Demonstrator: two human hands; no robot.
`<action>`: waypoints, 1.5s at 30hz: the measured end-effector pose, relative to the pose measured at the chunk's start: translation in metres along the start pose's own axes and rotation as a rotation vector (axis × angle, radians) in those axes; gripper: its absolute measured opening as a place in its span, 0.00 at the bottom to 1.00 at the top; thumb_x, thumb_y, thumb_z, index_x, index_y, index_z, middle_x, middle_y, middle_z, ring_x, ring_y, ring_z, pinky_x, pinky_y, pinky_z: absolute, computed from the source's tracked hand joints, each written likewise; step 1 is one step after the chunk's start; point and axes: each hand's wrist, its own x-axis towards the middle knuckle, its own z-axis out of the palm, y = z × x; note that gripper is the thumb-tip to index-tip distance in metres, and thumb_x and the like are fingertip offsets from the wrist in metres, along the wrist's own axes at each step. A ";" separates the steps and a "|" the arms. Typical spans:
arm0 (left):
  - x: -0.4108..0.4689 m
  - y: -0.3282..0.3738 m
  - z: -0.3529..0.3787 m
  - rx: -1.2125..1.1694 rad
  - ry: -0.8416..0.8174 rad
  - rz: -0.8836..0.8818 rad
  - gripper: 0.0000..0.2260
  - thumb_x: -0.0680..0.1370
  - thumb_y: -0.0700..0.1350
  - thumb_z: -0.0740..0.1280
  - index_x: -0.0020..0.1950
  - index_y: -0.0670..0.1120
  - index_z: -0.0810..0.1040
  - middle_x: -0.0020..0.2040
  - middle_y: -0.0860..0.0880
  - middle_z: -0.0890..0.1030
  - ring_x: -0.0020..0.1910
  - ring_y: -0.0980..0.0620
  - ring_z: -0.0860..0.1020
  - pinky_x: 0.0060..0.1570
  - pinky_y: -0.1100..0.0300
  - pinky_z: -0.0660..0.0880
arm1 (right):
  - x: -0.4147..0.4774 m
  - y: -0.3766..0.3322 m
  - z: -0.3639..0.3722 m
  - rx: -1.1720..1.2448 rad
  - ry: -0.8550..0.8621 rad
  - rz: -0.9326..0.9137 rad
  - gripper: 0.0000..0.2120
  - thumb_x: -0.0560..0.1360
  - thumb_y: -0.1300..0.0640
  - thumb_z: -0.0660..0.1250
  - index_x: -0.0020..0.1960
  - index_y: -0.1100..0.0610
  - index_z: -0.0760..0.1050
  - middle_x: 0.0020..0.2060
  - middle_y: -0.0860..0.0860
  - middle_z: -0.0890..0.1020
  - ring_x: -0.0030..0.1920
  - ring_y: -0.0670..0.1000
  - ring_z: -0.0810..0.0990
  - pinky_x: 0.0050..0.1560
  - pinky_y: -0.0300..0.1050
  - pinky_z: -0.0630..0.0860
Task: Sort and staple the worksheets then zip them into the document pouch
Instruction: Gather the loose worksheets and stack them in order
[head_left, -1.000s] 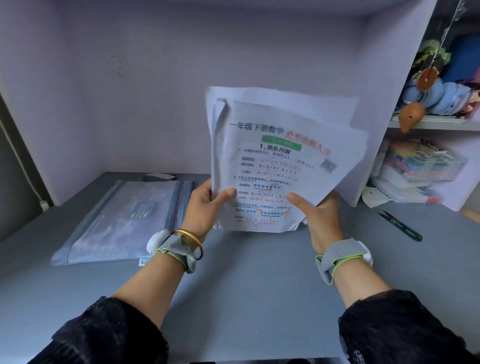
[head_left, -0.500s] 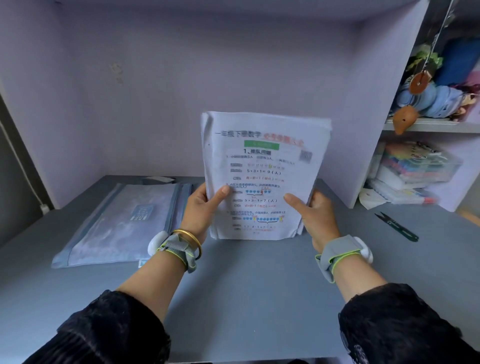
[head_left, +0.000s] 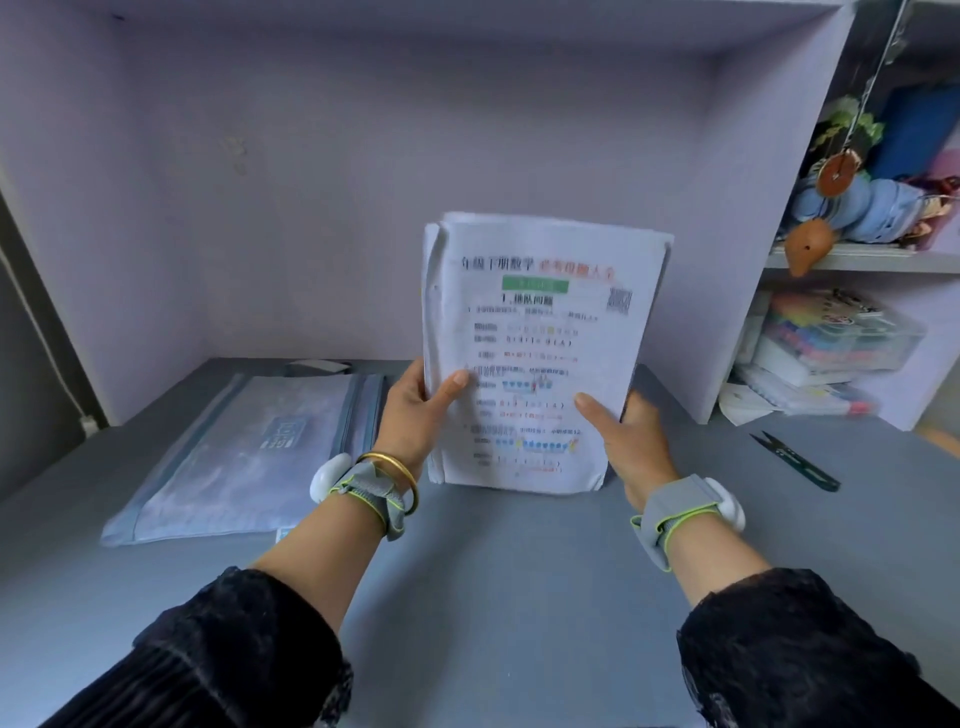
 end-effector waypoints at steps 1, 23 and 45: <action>0.000 -0.002 -0.001 0.010 -0.002 -0.016 0.16 0.75 0.49 0.72 0.61 0.48 0.77 0.56 0.48 0.83 0.54 0.47 0.82 0.54 0.50 0.79 | 0.000 0.004 -0.001 -0.003 -0.010 0.017 0.11 0.77 0.58 0.68 0.59 0.58 0.76 0.51 0.51 0.83 0.49 0.48 0.82 0.46 0.40 0.78; 0.005 -0.027 -0.009 0.250 -0.003 -0.154 0.09 0.77 0.38 0.68 0.57 0.40 0.80 0.47 0.45 0.82 0.45 0.49 0.79 0.41 0.69 0.77 | 0.003 0.013 -0.004 0.004 -0.042 0.124 0.04 0.75 0.61 0.70 0.49 0.55 0.80 0.46 0.52 0.85 0.44 0.50 0.83 0.45 0.45 0.79; 0.013 -0.039 0.022 0.223 -0.082 -0.082 0.11 0.74 0.35 0.71 0.56 0.36 0.81 0.51 0.45 0.83 0.37 0.65 0.82 0.40 0.71 0.78 | 0.018 0.037 0.007 -0.517 0.172 0.082 0.12 0.66 0.57 0.76 0.47 0.61 0.83 0.44 0.57 0.86 0.44 0.59 0.85 0.45 0.52 0.81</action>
